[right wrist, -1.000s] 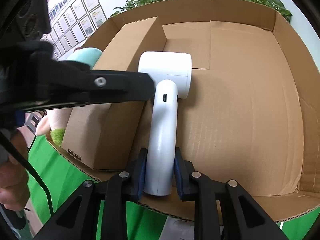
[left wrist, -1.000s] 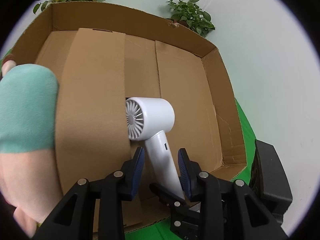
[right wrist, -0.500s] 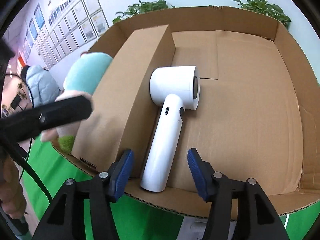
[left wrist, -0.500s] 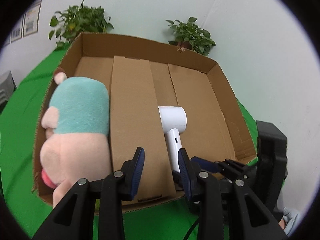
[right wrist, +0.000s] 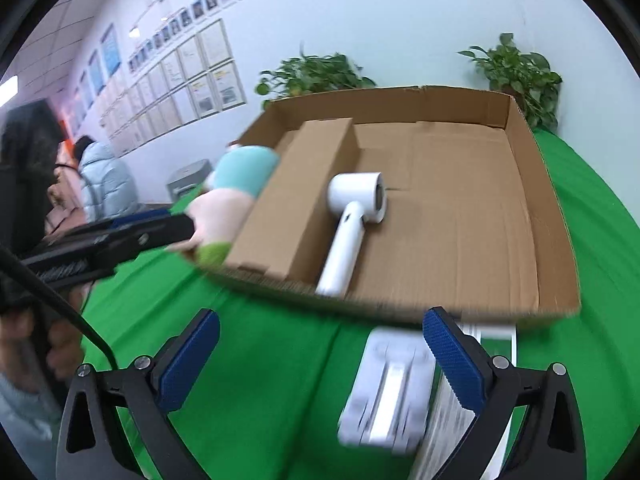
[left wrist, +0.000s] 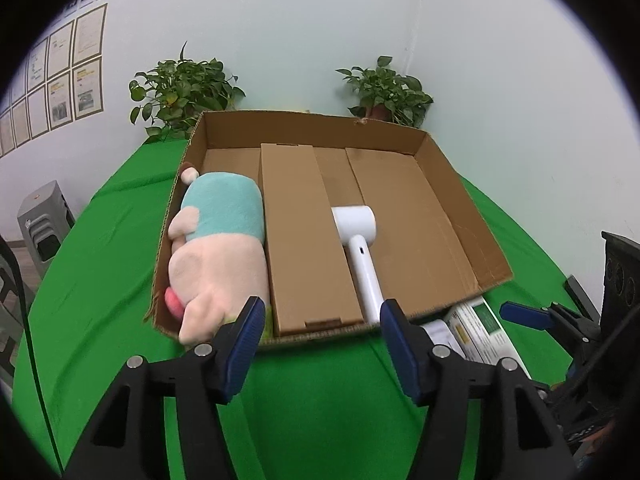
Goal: Organize objects
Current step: 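Lower the hair dryer into the box and open the right gripper, then move the right gripper to the white phone stand on the table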
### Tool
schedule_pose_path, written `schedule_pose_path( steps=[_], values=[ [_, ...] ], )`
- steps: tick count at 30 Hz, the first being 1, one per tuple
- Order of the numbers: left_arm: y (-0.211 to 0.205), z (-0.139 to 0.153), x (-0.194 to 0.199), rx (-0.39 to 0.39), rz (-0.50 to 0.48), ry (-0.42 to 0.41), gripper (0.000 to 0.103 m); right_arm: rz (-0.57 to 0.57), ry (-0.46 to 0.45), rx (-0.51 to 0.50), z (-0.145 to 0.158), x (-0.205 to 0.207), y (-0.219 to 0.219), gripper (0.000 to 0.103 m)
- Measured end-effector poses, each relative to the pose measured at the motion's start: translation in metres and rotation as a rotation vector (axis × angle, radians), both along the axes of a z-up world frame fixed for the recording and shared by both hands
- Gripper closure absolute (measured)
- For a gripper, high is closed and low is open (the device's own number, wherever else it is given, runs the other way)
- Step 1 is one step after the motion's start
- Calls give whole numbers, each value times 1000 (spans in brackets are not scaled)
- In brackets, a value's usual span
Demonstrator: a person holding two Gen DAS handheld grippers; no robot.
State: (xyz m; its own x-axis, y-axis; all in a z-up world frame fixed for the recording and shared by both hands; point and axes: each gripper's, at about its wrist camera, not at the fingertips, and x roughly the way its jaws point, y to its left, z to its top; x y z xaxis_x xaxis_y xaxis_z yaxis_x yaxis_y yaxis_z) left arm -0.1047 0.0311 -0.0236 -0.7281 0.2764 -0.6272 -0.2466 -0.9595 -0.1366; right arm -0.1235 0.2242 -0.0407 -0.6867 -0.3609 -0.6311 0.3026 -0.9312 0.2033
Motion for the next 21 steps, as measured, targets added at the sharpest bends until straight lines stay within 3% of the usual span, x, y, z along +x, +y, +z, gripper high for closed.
schedule_pose_path(
  steps=[3,6,9,14,21],
  values=[
    [-2,5,23,-31,-10,3,39,67,-15,-11,4,27,1,1],
    [-3,11,42,-58,-1,4,31,81,30,40,9,66,13,1],
    [1,13,51,-23,-13,9,30,73,39,39,7,101,30,0],
    [25,-3,49,40,-17,5,30,30,32,28,-2,112,33,1],
    [60,-26,40,57,-37,14,30,2,64,14,-12,94,22,1]
  ],
)
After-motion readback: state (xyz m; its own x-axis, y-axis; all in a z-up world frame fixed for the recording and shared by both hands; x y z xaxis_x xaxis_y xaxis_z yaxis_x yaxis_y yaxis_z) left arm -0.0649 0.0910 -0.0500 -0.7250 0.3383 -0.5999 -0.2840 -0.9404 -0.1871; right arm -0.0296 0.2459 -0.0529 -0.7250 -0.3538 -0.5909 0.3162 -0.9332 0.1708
